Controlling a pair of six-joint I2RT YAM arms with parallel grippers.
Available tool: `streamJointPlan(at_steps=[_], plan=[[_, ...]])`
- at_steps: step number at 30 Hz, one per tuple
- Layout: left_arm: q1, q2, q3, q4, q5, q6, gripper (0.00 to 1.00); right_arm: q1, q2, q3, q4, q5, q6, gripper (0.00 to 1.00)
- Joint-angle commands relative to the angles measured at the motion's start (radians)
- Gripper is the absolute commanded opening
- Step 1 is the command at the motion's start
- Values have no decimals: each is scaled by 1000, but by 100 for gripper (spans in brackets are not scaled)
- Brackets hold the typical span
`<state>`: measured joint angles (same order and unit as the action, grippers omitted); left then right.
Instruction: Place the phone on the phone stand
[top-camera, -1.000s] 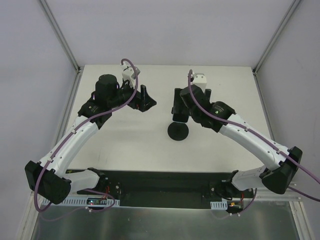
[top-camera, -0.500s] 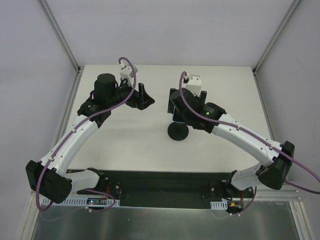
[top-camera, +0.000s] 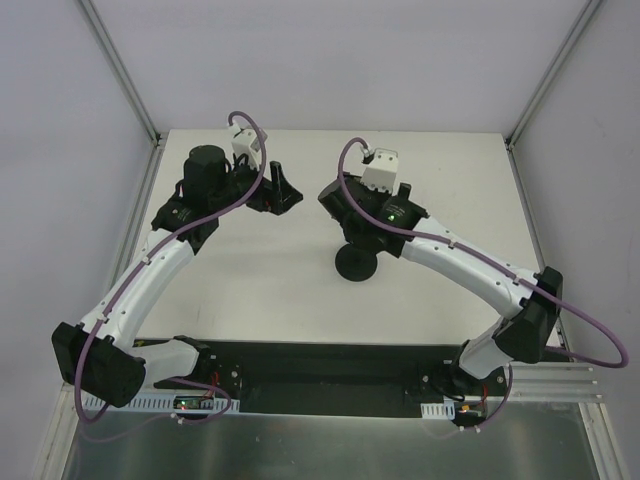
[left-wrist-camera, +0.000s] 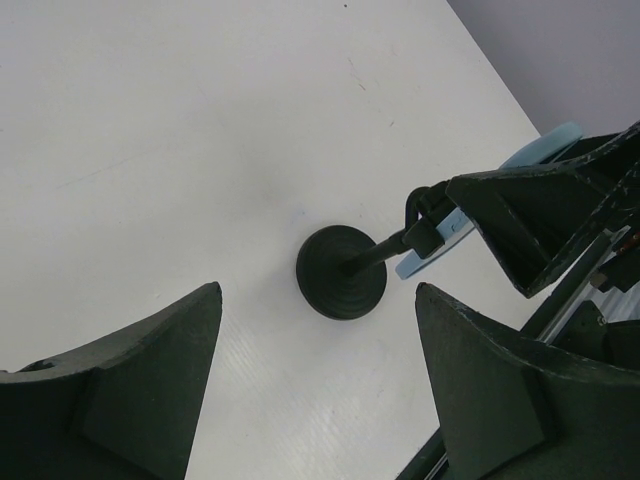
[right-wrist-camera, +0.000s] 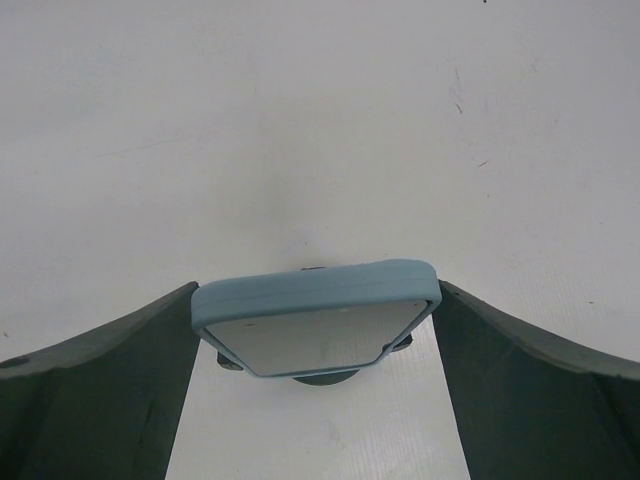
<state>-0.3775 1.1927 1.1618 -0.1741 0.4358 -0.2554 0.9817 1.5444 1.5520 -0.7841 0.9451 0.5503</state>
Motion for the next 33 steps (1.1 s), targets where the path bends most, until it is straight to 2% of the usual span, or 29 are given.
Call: streamJointPlan(at_steps=[1, 6, 7, 9, 10, 12, 13, 19, 21, 25, 30, 33], plan=[[18, -25, 2, 13, 7, -31, 76, 14, 22, 48, -43, 75, 36, 92], [25, -22, -1, 16, 9, -36, 76, 21, 13, 28, -38, 80, 20, 69], [26, -22, 2, 16, 14, -38, 76, 20, 3, 20, -23, 78, 13, 59], [26, -24, 1, 19, 11, -36, 76, 20, -9, -7, 5, 60, -36, 49], [26, -21, -1, 18, 6, -36, 76, 20, -32, -18, 44, 34, -59, 33], [29, -18, -1, 18, 14, -41, 76, 20, -59, -81, 124, -3, -174, 15], [29, -19, 1, 18, 20, -44, 76, 20, -90, -104, 190, -52, -215, 1], [31, -16, -1, 19, 29, -47, 76, 17, -237, -259, 423, -277, -571, 1], [31, -16, -4, 24, 24, -48, 76, 18, -276, -289, 454, -351, -680, 1], [32, -12, -2, 25, 30, -54, 76, 18, -357, -342, 497, -605, -864, 1], [34, -1, -5, 28, 32, -58, 76, 17, -429, -408, 522, -825, -1001, 0], [32, 5, -8, 30, 35, -59, 75, 15, -464, -434, 533, -1042, -1066, 0]])
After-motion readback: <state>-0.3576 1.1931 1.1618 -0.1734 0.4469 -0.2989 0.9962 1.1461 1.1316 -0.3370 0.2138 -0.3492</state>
